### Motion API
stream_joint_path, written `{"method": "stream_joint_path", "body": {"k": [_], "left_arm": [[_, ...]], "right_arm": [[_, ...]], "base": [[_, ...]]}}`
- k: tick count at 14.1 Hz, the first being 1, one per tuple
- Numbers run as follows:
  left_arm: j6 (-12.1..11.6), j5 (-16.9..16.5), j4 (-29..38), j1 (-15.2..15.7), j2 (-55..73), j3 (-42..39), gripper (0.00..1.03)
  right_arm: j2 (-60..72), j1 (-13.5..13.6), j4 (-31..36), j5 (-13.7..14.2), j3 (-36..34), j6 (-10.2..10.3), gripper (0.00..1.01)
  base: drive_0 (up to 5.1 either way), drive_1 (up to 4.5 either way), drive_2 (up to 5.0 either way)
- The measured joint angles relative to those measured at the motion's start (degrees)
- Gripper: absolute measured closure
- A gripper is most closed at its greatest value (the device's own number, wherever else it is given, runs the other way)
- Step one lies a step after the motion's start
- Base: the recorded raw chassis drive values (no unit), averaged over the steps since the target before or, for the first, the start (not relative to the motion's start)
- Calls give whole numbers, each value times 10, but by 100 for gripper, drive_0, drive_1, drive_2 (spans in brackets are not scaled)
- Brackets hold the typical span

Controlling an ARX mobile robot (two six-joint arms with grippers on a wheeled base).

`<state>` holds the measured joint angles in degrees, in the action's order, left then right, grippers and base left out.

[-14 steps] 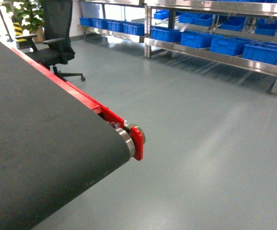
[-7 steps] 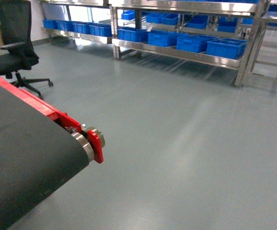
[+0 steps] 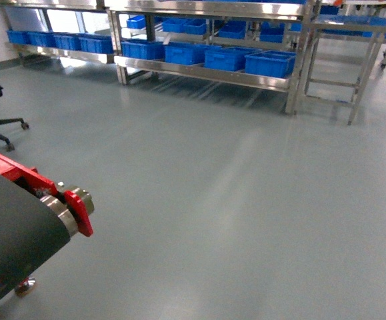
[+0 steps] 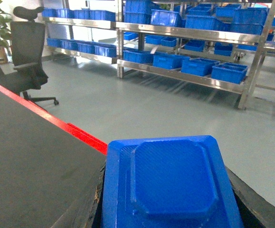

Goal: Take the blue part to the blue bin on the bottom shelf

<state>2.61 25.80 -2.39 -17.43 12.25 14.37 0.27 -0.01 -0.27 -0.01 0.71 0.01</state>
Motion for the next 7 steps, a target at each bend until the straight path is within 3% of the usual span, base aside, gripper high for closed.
{"method": "stream_joint_path", "body": {"k": [7], "left_arm": [[0,0,0,0,0,0,59]], "right_arm": [[0,0,0,0,0,0,3]], "base": [[-156,-156,-156]]}}
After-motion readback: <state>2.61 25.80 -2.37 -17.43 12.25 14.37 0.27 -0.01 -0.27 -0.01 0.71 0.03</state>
